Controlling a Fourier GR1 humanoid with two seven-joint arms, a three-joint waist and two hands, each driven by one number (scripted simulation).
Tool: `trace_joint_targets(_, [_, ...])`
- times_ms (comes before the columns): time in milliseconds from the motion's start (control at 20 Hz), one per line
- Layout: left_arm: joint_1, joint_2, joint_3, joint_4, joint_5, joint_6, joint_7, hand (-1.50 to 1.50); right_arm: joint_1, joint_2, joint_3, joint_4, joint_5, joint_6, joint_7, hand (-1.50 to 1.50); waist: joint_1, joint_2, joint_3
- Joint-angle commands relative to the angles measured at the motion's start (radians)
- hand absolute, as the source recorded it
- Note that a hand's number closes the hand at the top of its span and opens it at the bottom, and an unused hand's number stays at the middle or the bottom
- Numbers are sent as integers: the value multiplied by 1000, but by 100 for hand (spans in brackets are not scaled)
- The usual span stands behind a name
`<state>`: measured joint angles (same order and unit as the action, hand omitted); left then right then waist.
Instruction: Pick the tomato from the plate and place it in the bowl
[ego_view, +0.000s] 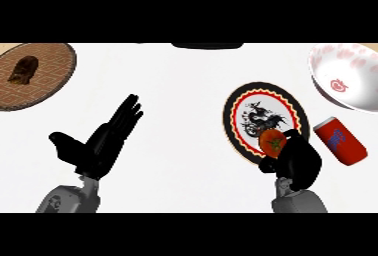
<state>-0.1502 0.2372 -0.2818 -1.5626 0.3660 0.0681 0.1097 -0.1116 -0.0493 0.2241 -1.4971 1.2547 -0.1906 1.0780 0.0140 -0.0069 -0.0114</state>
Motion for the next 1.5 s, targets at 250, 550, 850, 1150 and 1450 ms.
trace_joint_targets(250, [23,8,1,7,8,-26,-7,0,-30,-264,161,19,-227,361,-541,150,19,11,11])
trace_joint_targets(550, [-30,-27,44,79,-21,-22,-28,0,-99,-413,-10,-115,-322,440,-680,150,-18,7,11])
trace_joint_targets(850, [-14,-45,34,62,-35,-11,-7,0,-33,-438,-97,-488,-391,526,-592,150,-31,3,11])
trace_joint_targets(1150, [5,-13,63,23,-23,-47,11,0,-201,-451,-210,-694,-456,739,-399,150,-21,3,10])
trace_joint_targets(1450, [30,-50,50,-24,-70,-30,37,0,-372,-440,-324,-542,-509,762,-406,150,-8,6,11])
